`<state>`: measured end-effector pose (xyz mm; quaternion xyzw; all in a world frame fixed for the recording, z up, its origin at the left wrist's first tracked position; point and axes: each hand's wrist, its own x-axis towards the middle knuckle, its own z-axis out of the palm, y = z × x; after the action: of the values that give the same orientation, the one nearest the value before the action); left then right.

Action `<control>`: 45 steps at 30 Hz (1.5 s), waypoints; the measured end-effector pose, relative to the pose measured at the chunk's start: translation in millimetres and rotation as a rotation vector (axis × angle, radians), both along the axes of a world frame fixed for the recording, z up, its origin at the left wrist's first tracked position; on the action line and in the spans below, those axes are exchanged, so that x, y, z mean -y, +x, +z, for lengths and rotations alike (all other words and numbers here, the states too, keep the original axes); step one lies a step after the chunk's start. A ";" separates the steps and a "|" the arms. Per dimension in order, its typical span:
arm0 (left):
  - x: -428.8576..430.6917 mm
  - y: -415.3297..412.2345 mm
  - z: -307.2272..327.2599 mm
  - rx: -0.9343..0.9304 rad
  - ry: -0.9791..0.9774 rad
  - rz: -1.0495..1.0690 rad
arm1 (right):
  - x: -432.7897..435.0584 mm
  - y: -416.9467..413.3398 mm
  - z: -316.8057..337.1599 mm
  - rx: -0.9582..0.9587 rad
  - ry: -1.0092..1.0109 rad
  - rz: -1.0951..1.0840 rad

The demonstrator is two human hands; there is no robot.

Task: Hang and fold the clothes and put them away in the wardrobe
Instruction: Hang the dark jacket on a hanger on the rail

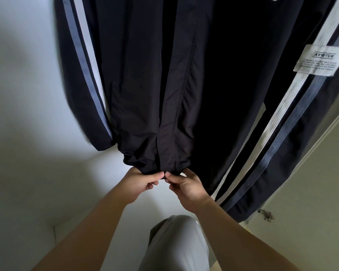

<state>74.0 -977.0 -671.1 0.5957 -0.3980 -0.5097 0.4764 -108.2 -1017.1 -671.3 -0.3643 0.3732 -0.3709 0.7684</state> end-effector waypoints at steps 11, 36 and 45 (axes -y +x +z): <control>2.9 -13.3 -2.0 0.217 -0.066 0.074 | 1.9 6.5 -4.1 0.035 0.035 -0.061; 3.2 -16.4 0.1 0.295 -0.004 0.163 | -0.5 17.1 -6.0 -0.134 0.087 -0.093; 5.2 -8.3 0.2 0.389 0.022 0.180 | 2.9 18.7 7.9 -0.555 0.032 -0.062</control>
<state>65.7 -982.2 -670.9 0.7211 -0.4223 -0.3448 0.4276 -89.5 -1020.1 -663.4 -0.4284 0.5862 -0.2744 0.6305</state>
